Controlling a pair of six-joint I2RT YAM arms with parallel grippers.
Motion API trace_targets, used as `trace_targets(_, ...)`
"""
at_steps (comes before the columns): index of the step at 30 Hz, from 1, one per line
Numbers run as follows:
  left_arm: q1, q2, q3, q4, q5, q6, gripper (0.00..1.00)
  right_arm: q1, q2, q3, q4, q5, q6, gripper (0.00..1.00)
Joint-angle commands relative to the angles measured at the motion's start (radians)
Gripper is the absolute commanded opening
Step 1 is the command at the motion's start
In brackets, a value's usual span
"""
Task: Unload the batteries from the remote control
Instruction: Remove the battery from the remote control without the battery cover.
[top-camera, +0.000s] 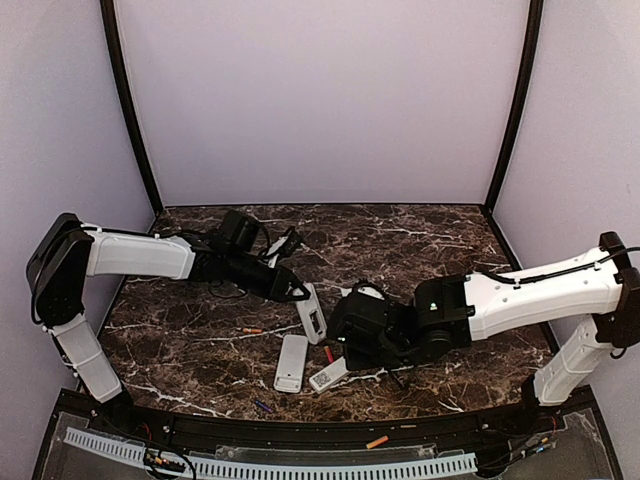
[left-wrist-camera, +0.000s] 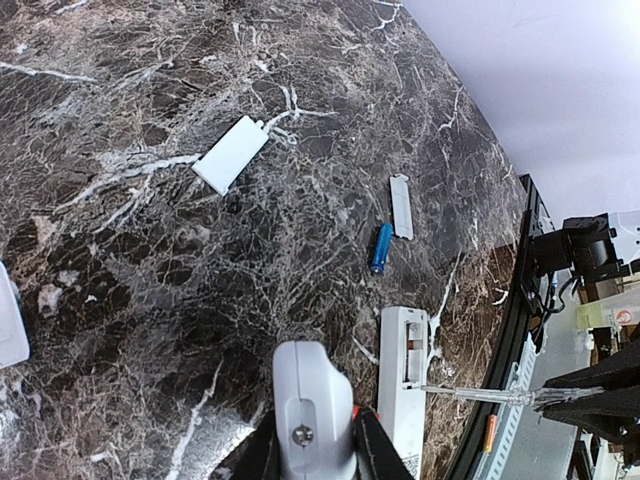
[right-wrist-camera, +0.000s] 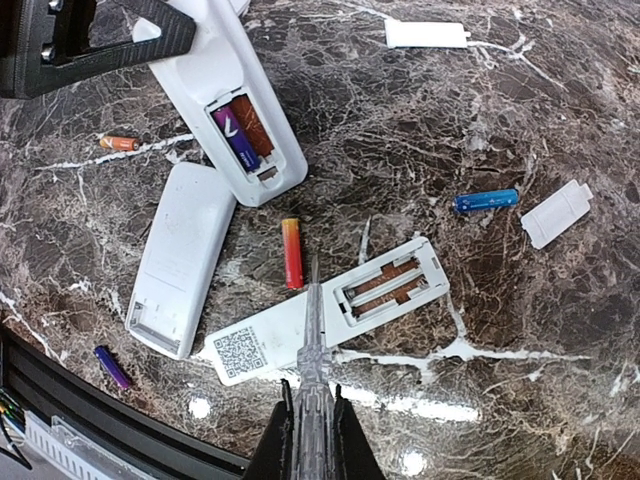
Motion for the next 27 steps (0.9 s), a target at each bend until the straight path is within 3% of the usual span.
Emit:
trace_targets(1, 0.008, -0.016, -0.019, -0.055, -0.073, 0.034, 0.0, 0.0, -0.029, -0.008, -0.044, 0.01, 0.024, 0.0)
trace_targets(6, 0.014, -0.041, -0.02, -0.041, -0.033, 0.052, 0.0, -0.007, -0.133, -0.076, 0.036, 0.024, -0.019, 0.0)
trace_targets(9, 0.037, -0.06, -0.022, -0.014, 0.025, 0.061, 0.0, -0.022, -0.236, -0.166, 0.172, 0.012, -0.096, 0.0)
trace_targets(16, 0.076, -0.042, 0.041, -0.04, 0.347, 0.105, 0.0, -0.09, -0.542, -0.415, 0.492, -0.125, -0.403, 0.0)
trace_targets(20, 0.075, -0.017, 0.094, -0.136, 0.443, 0.143, 0.0, -0.113, -0.649, -0.449, 0.507, -0.178, -0.52, 0.0)
trace_targets(27, 0.072, -0.009, 0.148, -0.271, 0.518, 0.224, 0.0, -0.116, -0.593, -0.378, 0.442, -0.248, -0.644, 0.0)
